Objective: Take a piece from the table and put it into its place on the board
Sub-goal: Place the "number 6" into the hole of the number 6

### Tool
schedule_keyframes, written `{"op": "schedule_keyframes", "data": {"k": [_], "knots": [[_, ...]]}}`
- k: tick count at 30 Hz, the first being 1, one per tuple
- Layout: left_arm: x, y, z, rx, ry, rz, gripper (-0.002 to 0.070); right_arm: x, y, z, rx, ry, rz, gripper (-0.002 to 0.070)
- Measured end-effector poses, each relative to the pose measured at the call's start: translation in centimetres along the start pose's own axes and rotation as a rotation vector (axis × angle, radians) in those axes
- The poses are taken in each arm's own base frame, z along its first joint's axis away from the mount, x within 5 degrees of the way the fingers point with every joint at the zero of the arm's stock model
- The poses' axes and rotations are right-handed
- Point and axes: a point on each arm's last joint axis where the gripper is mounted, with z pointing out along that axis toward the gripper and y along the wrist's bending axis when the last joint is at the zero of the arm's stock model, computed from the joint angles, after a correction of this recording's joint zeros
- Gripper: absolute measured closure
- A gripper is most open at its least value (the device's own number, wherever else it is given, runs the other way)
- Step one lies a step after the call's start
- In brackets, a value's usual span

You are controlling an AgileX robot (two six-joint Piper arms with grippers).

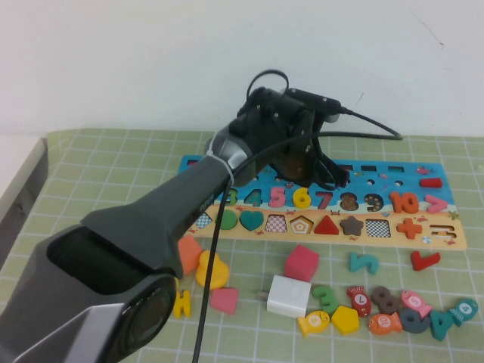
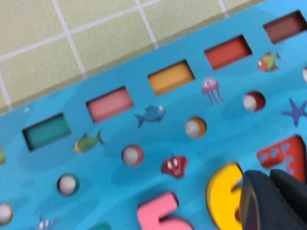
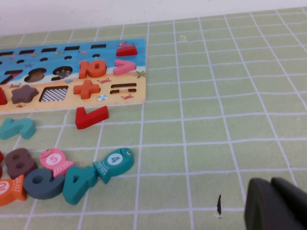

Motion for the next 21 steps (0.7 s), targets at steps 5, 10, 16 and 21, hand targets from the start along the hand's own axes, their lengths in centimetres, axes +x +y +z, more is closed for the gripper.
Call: {"op": "schedule_keyframes", "data": {"k": [5,10,16,21], "knots": [[0.3,0.0,-0.7,0.0,0.057,0.027,0.0677,0.0,0.0,0.0,0.0,0.0,0.0,0.0678],[1.2,0.0,0.5,0.0,0.114,0.037,0.0677,0.0,0.0,0.0,0.0,0.0,0.0,0.0679],[1.9,0.0,1.5,0.008,0.142,0.052,0.0677,0.0,0.0,0.0,0.0,0.0,0.0,0.0679],[1.7,0.0,1.3,0.018,0.132,0.06,0.0677,0.0,0.0,0.0,0.0,0.0,0.0,0.0679]]}}
